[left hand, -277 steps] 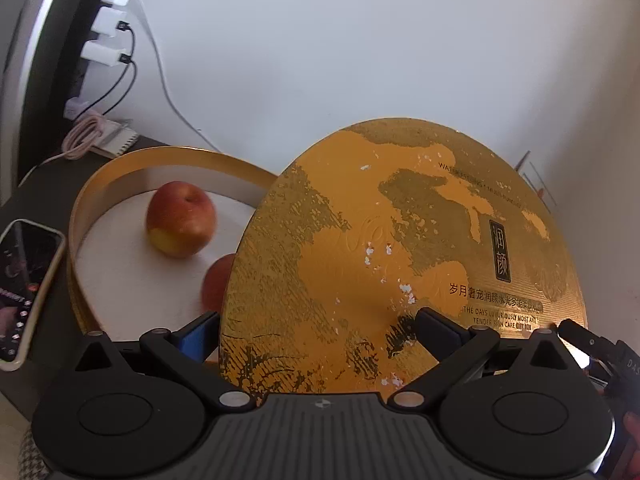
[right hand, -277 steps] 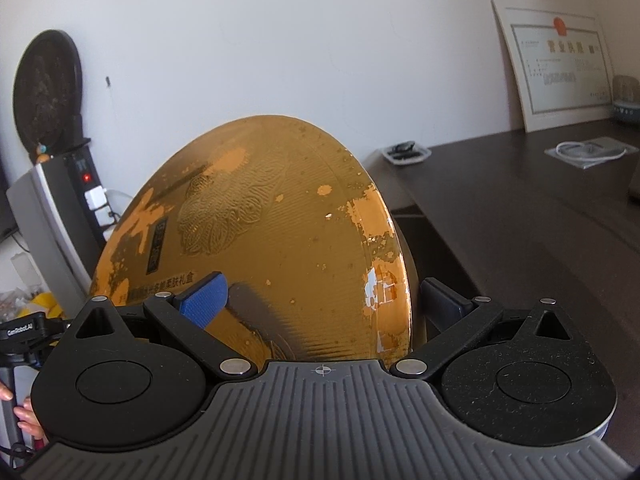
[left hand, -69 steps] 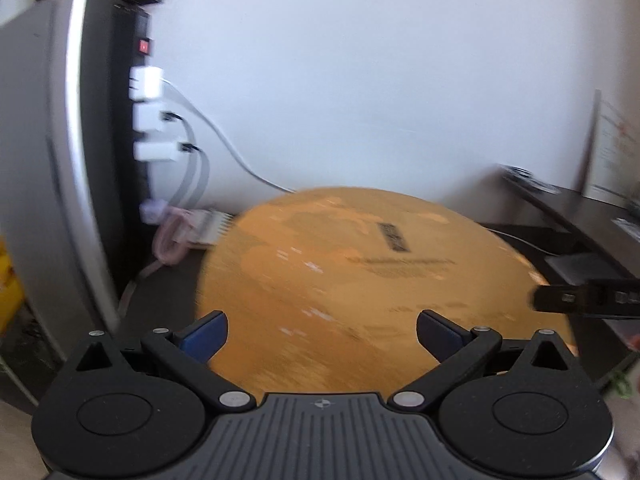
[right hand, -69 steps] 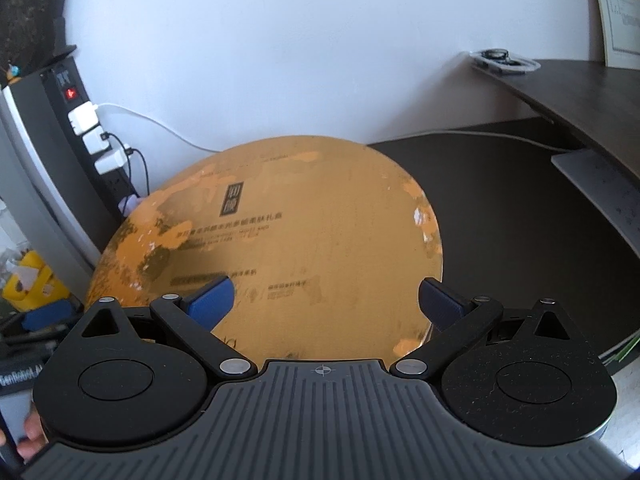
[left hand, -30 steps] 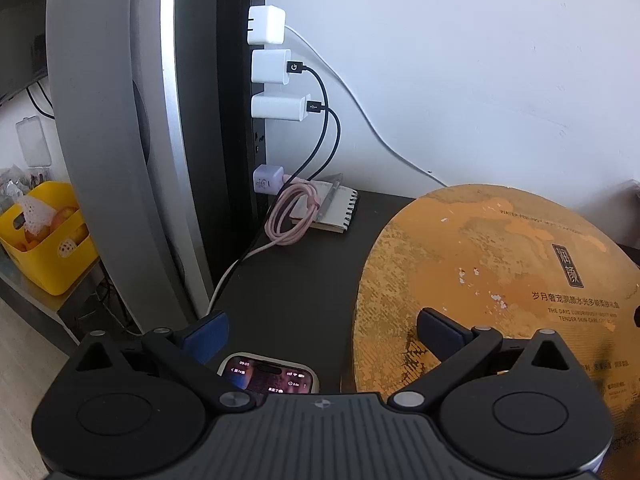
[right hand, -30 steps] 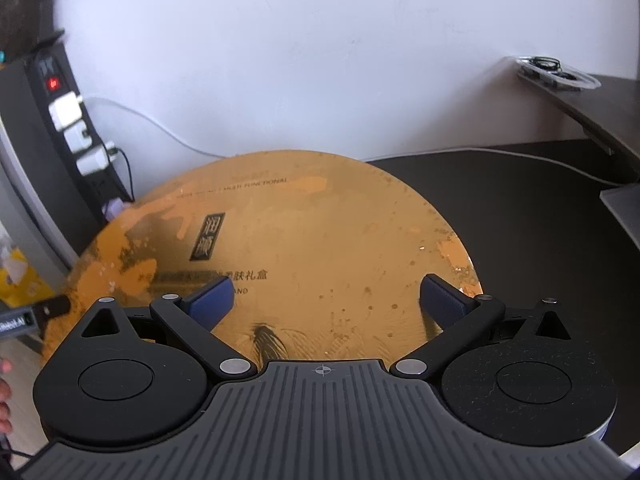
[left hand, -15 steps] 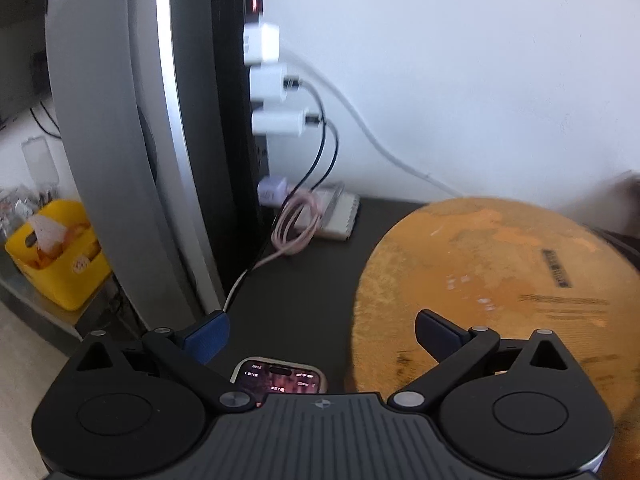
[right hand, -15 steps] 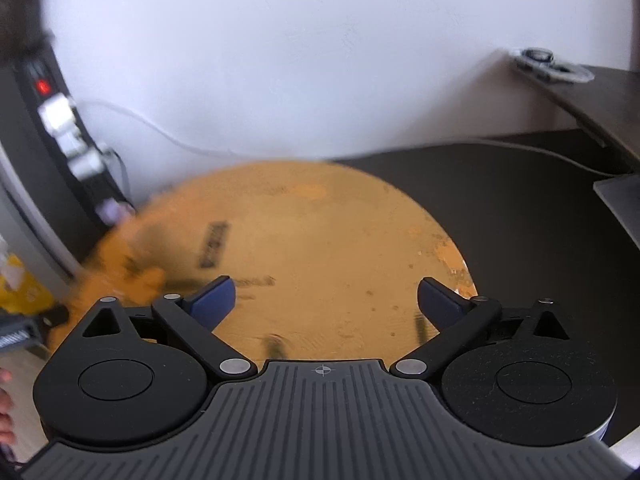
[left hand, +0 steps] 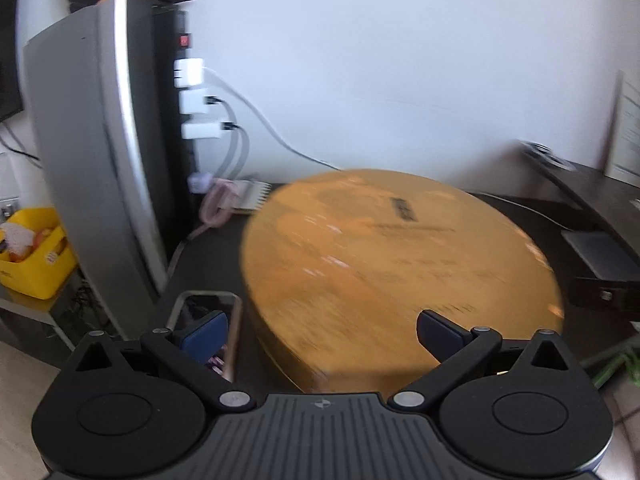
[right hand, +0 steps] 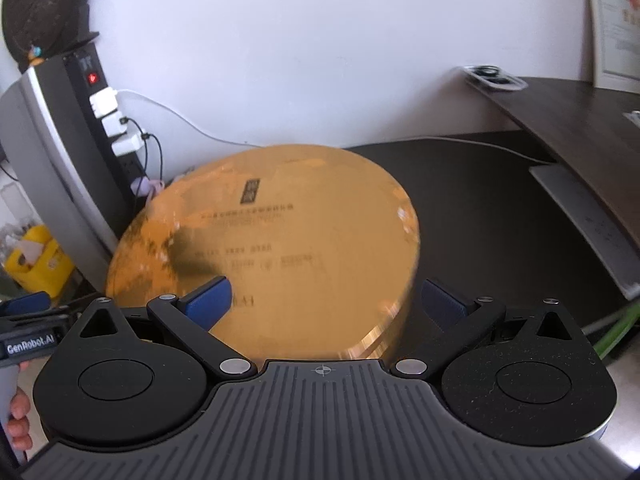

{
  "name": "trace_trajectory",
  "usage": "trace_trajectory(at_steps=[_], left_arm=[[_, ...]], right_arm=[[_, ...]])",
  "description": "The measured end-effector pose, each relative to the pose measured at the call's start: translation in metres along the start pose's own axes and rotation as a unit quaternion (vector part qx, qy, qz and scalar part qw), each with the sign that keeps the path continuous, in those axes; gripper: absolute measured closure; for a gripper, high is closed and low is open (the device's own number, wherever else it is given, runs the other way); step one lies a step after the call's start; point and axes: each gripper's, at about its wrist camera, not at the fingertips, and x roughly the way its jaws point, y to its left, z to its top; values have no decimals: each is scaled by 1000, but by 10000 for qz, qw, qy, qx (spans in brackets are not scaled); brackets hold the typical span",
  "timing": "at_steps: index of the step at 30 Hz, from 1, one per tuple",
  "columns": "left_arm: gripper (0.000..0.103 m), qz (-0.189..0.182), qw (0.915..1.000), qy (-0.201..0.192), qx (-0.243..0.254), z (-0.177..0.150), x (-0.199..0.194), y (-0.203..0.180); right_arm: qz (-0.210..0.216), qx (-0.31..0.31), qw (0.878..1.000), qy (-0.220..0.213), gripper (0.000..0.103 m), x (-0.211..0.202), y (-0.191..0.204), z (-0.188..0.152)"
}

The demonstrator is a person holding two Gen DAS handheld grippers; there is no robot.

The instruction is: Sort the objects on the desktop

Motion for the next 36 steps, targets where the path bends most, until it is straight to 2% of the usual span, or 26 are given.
trace_trajectory(at_steps=[8,13,24,29,36], left_arm=[[0,-339,9987,24,370,-20,-32,-21],[0,-243,9993,2,293,-24,-37,-25],[0,-307,9991,32,280,-29,-38,-26],[0,-228,9994,45,239,-28,-35,-26],[0,-286,9986,76,434,-31,-32,-35]], right_arm=[[-129,139,9998,15,0,-44,-13,-31],[-300,174,9994,66,0,-54,-16,-43],[-206,-14,9996,174,0,-53,-3,-52],[-170,26,9996,202,0,-49,-5,-53],[-170,90,9995,258,0,-46,-10,-55]])
